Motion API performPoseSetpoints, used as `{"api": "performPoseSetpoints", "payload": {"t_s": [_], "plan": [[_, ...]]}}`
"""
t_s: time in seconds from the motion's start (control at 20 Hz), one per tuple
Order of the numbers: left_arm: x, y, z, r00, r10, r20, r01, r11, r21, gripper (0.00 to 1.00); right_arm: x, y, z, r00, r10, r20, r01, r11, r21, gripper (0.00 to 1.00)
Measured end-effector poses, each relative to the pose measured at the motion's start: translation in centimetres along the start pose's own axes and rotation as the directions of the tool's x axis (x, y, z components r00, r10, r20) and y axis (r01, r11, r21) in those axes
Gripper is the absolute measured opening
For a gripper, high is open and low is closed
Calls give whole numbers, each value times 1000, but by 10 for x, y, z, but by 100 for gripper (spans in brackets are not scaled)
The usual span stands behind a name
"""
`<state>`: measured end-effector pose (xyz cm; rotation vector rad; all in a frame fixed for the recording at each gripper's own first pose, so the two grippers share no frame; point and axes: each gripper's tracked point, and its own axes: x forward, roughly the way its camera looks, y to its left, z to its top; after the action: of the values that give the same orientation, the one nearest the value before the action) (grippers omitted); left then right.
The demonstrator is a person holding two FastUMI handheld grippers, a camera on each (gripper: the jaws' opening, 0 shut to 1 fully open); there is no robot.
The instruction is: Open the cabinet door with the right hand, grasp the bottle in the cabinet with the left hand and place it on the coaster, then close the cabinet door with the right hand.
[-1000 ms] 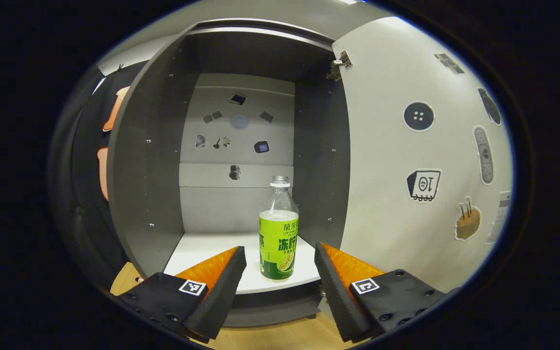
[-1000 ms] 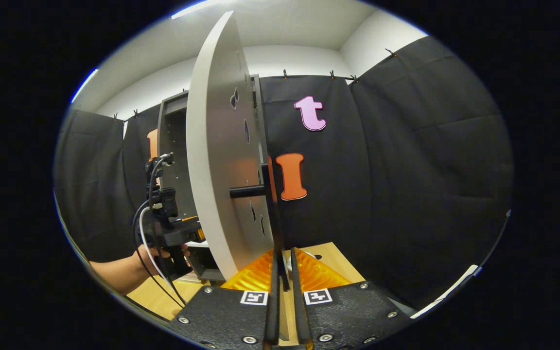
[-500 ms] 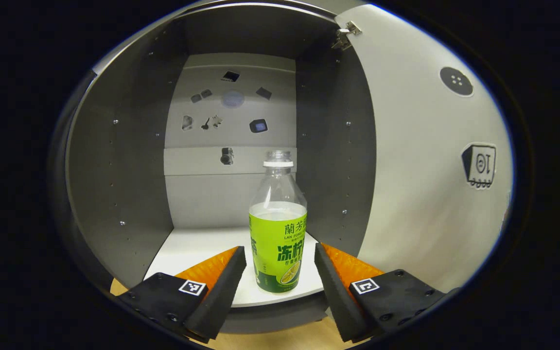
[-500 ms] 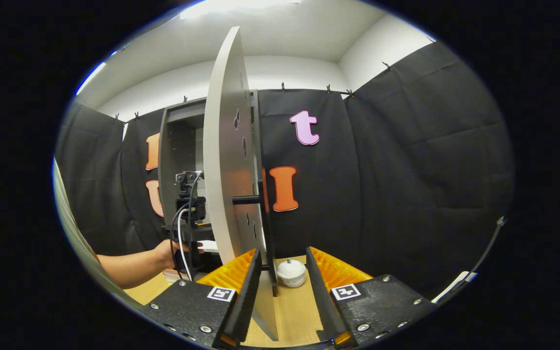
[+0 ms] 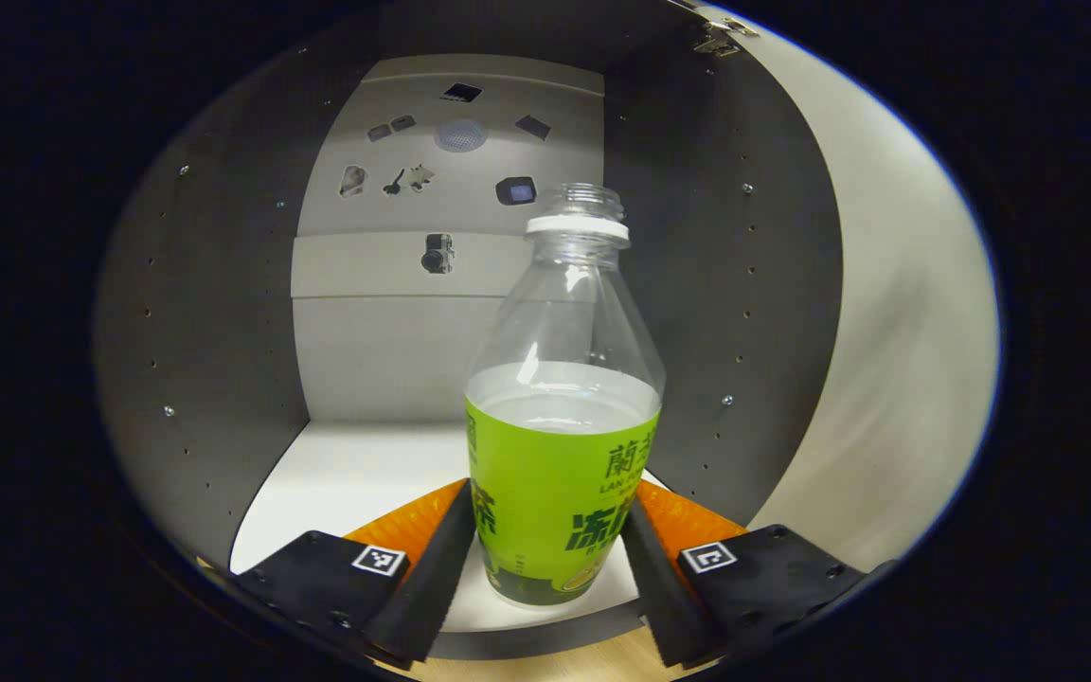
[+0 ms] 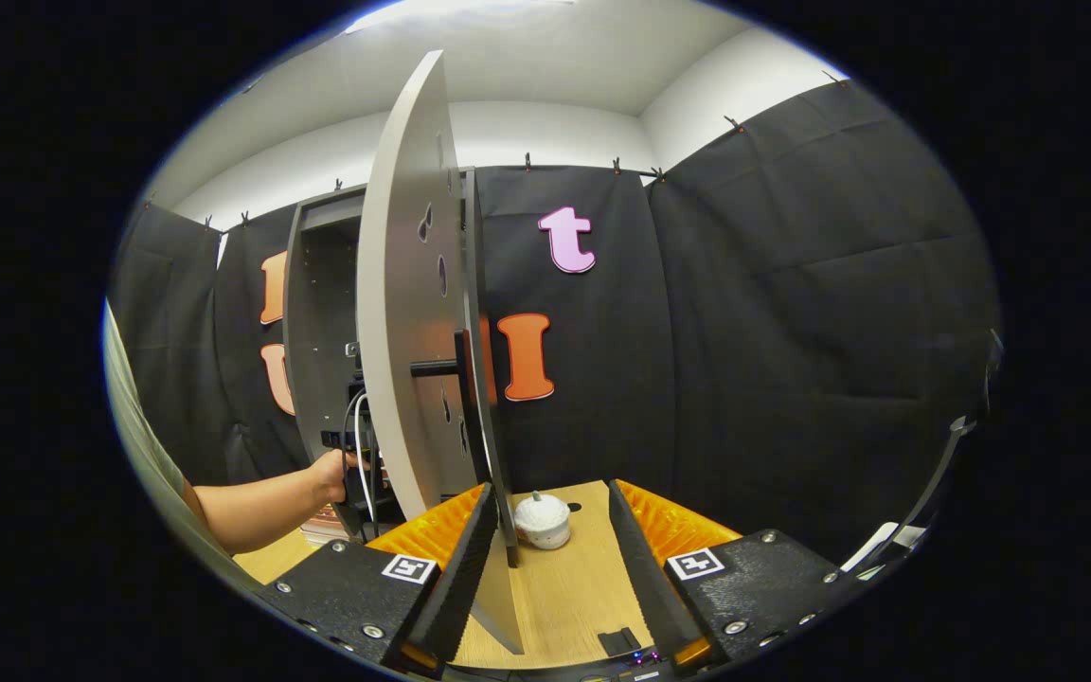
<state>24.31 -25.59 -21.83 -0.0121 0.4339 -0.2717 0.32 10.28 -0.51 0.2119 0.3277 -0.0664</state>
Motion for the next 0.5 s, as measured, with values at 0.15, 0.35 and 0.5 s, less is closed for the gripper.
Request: {"api": "performPoseSetpoints", "payload": {"t_s": [0.15,0.35,0.5], "plan": [[-8,3,9,999,8,35,-9,999,39,83,5,-3,1,1000,15,-1,-15,1000,9,76],[-37,13,15,997,32,77,-38,996,82,81,16,-7,1,999,54,-7,-54,998,13,76],[-61,19,11,995,51,80,-58,995,78,81,23,-11,2,997,81,-7,-80,997,8,76]]}}
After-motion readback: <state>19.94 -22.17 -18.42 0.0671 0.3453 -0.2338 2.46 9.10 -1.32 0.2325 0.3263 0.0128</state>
